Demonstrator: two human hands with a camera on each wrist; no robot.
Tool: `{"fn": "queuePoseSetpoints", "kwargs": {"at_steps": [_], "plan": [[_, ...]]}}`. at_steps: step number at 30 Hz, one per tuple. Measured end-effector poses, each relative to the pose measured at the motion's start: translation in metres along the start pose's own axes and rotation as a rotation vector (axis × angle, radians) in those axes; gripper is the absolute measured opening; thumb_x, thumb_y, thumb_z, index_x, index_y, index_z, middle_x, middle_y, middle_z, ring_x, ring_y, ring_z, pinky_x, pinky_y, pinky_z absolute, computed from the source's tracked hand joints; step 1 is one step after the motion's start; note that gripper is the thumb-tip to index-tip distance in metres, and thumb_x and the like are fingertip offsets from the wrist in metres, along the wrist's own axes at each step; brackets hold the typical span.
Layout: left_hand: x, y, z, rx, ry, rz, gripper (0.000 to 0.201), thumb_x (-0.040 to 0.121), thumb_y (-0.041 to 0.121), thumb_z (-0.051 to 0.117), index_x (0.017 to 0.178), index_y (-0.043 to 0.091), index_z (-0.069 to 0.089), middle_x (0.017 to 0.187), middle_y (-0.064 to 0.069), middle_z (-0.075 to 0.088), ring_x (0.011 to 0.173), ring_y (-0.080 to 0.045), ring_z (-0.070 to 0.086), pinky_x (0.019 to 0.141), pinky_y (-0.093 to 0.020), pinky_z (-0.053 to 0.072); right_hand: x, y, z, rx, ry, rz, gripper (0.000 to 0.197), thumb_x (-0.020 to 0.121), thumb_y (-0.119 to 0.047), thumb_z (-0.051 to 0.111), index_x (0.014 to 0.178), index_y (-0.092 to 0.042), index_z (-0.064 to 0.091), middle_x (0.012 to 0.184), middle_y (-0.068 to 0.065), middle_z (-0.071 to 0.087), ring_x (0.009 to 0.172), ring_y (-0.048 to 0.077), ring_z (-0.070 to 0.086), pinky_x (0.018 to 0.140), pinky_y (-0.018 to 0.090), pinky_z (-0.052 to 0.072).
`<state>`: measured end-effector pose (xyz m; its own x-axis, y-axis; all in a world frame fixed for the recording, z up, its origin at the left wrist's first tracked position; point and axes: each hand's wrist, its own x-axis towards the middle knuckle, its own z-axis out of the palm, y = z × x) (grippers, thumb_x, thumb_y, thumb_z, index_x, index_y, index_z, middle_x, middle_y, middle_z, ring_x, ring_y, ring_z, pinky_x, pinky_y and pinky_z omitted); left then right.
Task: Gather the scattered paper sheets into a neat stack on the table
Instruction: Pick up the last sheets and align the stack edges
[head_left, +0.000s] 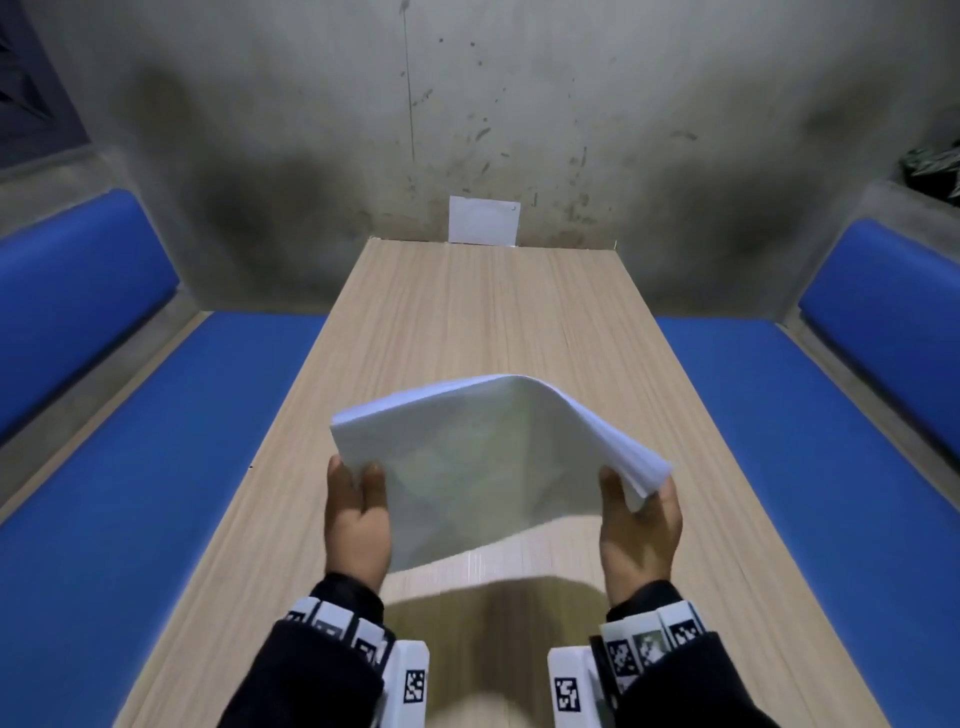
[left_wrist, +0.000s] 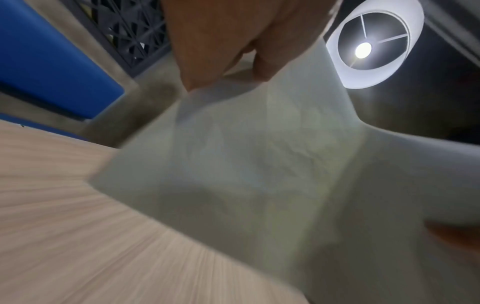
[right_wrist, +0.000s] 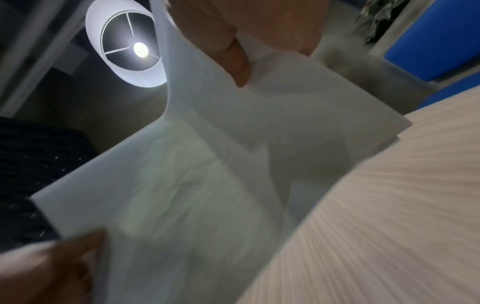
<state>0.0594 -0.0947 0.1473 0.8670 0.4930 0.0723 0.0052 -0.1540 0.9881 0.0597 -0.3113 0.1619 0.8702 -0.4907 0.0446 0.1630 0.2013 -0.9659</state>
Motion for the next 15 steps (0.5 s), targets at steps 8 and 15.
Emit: {"fn": "queuePoseSetpoints", "kwargs": {"at_steps": [8,15], "plan": [[-0.032,-0.051,0.009,0.176,-0.210,-0.203,0.056,0.094,0.017,0.041,0.143,0.008,0.016,0.143,-0.011,0.035,0.137,-0.028,0.029,0.107,-0.025,0.022,-0.023,0.046,-0.011,-0.183,-0.079,0.152,0.026,0.086,0.009,0.055,0.083,-0.017,0.051,0.087,0.011,0.054,0.076,0.020,0.051,0.062,0.008,0.047],[-0.033,-0.059,0.005,0.155,-0.230,-0.224,0.041,0.093,0.008,0.042,0.131,0.007,0.028,0.111,-0.007,0.047,0.111,-0.029,0.049,0.086,-0.024,0.030,-0.008,0.063,-0.031,-0.275,-0.125,0.345,0.033,0.079,-0.009,0.070,0.110,-0.008,0.059,0.100,0.013,0.065,0.099,0.032,0.061,0.082,0.037,0.046]]}}
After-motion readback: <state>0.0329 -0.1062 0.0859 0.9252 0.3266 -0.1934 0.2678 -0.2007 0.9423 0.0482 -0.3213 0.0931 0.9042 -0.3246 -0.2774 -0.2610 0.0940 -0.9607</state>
